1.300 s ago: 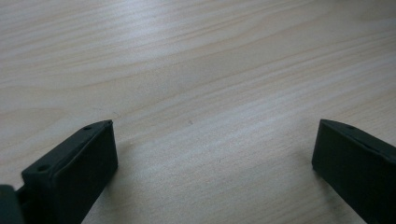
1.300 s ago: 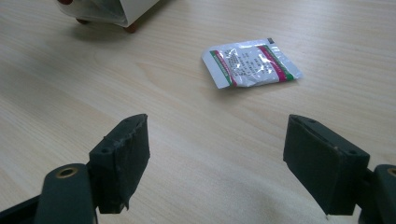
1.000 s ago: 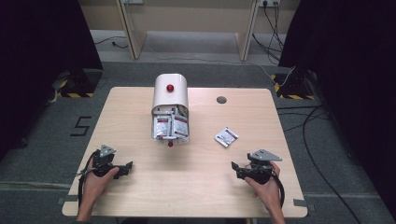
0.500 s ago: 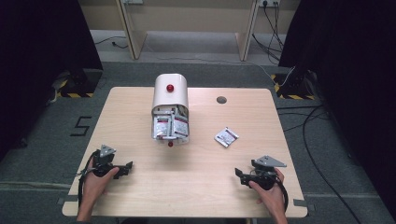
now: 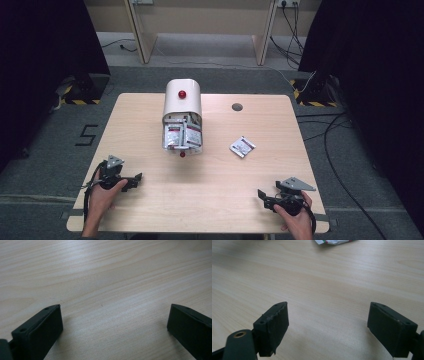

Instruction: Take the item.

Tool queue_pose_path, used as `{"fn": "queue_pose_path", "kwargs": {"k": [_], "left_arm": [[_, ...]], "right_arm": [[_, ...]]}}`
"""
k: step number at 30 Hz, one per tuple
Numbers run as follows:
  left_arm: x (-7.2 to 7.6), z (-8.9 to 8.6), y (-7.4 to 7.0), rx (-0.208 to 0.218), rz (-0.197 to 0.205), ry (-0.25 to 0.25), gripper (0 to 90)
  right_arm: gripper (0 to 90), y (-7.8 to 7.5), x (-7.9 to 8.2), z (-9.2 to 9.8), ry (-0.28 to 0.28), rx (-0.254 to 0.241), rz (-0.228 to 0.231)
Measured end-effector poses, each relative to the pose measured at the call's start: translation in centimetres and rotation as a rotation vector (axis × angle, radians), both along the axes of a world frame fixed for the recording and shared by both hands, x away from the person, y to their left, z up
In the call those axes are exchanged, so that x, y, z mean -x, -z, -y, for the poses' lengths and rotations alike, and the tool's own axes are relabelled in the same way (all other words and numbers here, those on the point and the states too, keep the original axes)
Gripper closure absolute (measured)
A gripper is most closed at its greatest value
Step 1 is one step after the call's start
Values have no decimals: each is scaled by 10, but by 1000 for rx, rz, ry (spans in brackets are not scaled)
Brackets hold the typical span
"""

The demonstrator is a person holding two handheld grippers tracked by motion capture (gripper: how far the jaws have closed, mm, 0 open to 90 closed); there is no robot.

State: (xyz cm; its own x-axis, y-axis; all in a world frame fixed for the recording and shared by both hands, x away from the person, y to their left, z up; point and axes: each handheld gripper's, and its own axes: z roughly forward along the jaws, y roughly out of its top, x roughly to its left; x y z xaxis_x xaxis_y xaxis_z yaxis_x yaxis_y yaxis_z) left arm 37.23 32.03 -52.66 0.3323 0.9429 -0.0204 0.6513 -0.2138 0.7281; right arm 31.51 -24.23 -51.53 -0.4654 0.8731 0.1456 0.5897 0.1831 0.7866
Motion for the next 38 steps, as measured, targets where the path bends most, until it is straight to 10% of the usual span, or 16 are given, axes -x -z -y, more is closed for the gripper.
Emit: {"fn": "queue_pose_path", "kwargs": {"k": [8, 18, 38], "left_arm": [[0, 0, 0, 0, 0, 0, 0], [0, 0, 0, -1, 0, 0, 0], [1, 0, 0, -1, -1, 2, 0]], "right_arm": [[182, 2, 9, -3, 2, 64, -33], [169, 12, 28, -10, 22, 128, 71], [162, 18, 36, -7, 5, 108, 117]]}}
